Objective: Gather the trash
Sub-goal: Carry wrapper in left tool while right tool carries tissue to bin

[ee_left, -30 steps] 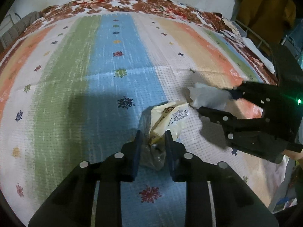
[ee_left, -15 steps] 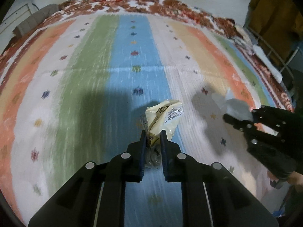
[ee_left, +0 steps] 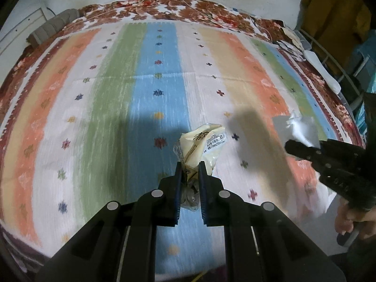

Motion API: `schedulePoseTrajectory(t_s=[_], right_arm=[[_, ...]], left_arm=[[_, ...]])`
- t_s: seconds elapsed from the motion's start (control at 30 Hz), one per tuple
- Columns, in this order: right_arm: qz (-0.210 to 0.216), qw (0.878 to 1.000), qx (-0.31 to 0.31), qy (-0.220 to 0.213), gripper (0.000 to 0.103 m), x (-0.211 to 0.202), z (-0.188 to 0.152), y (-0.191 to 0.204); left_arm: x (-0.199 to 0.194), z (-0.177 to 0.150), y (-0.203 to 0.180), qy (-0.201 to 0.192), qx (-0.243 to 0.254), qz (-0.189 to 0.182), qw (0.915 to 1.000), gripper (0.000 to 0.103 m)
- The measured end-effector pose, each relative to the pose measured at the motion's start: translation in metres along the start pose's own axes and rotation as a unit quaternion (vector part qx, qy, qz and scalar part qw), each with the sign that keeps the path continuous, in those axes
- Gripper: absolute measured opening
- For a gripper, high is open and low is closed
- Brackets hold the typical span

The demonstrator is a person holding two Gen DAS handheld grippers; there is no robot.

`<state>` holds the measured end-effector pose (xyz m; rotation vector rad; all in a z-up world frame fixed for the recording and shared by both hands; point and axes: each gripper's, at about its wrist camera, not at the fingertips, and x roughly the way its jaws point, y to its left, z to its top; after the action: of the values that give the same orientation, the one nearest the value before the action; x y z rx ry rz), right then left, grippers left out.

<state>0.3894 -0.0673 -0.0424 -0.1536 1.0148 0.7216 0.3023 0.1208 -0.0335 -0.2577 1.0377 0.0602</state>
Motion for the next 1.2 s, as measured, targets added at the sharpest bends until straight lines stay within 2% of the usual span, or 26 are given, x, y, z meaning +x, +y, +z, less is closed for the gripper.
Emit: schedulePoseTrajectory(t_s=[0.27,0.6,0.73,0.9,1.2], right_arm=[[-0.001,1.0,0.005,0.002,0.012,-0.05,-0.041,0.027],[-0.006,1.0,0.009,0.0,0.012,-0.095,-0.099,0.053],[-0.004,1.0,0.007,-0.006,0.012,-0.108,-0.122,0.064],[0.001,1.0,-0.002,-0.017,0.012,-0.122,-0.151,0.078],[0.001,1.0,-0.006,-0.012,0.012,-0.131,-0.192,0.087]], left_arm=[[-0.038,-0.033,-0.007,0.015,-0.045,-0.021,0.9987,0.012],[-0.082,-0.074,-0.025,0.008,-0.063,-0.058,0.9963,0.012],[-0.096,-0.097,-0.032,0.004,-0.065,-0.072,0.9953,0.012],[-0.104,-0.129,-0.034,0.009,-0.072,-0.07,0.9949,0.012],[-0.114,-0.165,-0.037,0.012,-0.078,-0.083,0.9935,0.012]])
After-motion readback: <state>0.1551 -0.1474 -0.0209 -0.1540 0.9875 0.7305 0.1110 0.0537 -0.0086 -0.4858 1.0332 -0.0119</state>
